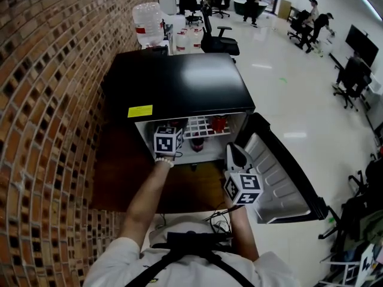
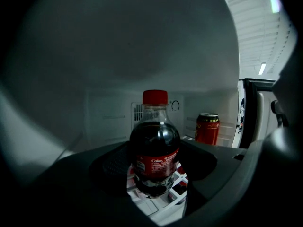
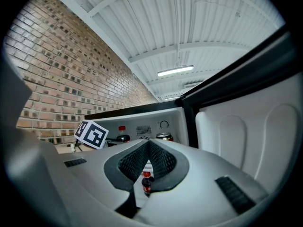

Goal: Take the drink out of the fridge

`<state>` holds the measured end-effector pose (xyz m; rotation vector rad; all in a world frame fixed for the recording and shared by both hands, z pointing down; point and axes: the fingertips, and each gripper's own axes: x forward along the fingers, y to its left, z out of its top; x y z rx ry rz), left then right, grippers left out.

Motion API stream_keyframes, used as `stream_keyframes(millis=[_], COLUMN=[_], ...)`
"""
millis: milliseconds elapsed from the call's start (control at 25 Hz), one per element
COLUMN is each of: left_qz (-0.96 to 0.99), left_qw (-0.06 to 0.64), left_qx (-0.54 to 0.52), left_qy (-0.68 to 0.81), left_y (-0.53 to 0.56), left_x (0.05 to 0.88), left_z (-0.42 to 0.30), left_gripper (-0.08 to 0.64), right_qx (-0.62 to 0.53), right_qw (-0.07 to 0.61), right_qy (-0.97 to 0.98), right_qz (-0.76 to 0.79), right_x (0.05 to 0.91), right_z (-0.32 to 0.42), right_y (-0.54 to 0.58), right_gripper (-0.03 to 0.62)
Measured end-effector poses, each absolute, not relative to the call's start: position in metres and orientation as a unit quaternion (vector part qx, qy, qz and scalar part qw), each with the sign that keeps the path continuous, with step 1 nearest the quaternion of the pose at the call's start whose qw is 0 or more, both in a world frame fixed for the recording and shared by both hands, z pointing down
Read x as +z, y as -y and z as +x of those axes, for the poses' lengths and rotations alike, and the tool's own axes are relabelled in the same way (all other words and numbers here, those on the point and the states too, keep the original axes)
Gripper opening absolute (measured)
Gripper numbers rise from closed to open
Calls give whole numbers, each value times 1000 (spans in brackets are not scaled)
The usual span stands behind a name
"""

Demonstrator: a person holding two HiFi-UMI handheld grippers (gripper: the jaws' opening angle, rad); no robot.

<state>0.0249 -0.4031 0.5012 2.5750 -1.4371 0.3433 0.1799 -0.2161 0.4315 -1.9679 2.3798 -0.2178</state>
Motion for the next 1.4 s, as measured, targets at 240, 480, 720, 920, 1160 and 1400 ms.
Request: stream_keyframes(millis=[240,480,720,920,1160,1400], left_qz=[869,872,869,868,870,870], left_qw=[77,76,87,92,102,116], left_qx=[99,105,109,109,108,111], left_qy=[478,472,475,476,470,466], left_y=[382,359,335,314,286,260], left_x=[485,478,491,498,505,521], left_z=[25,21,8,-1,-13,-30], left_gripper=[299,299,299,299,299,299], right_qx=[-69,-63,-66,-70,-78,-82], right_qw=[20,15,12,6,-1,-10], right_qy=[-776,-785,-794,-800,-805,-812], right_qz=[-626,-617,-604,-596,-588,-578], right_x=[430,428,431,438,446,453], right_z=[172,161,147,137,127,116], right_y=[217,217,213,211,211,214], right_gripper=[14,14,15,14,14,14])
